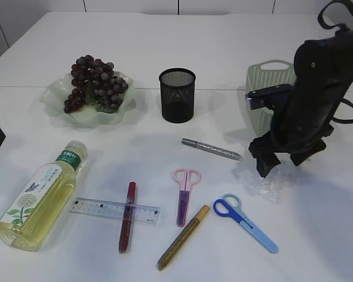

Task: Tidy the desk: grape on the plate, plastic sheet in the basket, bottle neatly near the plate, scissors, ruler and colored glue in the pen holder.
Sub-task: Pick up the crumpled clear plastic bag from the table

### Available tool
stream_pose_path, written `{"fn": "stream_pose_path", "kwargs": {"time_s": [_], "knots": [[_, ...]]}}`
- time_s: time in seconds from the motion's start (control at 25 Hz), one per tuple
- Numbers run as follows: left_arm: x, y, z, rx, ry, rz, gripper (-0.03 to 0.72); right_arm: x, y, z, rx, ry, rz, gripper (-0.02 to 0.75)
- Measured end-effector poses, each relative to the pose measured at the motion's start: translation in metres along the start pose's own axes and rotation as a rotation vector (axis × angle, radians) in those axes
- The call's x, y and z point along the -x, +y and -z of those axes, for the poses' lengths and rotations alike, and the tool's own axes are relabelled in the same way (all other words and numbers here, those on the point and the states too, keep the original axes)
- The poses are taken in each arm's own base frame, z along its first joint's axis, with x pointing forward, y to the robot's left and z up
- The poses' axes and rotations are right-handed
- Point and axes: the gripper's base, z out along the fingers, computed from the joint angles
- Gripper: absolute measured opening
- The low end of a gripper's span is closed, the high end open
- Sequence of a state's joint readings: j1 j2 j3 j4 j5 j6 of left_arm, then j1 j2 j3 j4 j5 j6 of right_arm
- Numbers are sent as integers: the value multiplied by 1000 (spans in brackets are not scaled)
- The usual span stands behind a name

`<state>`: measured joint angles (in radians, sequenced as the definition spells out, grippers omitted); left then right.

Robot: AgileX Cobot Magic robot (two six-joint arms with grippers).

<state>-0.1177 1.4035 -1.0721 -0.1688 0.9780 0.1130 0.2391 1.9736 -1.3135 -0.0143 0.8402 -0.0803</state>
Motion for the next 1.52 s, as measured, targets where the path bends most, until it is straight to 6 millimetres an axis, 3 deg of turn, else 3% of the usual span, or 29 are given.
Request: {"fn": "stream_pose_path", "kwargs": {"time_s": [0.4,0.52,0.8,0.96,1.08,1.36,1.52], "knots": [[3,-1,0,-12,-35,11,417,0,-1,-31,-6,65,-5,617],[4,-1,0,-11,-44,11,417,0,-1,-34,-5,73,-5,533],[6,-3,0,-33,-70,30,415,-1,-1,-35,-4,92,-5,246],[7,-3,0,-36,-79,33,415,-3,-1,-34,-3,112,-5,176],[7,-3,0,-37,-79,34,415,-3,0,-23,0,103,-10,169],[7,-3,0,-38,-75,33,415,2,-1,46,10,-92,-21,159],[6,-3,0,-39,-63,33,415,13,-18,73,-7,-176,-55,156]]}}
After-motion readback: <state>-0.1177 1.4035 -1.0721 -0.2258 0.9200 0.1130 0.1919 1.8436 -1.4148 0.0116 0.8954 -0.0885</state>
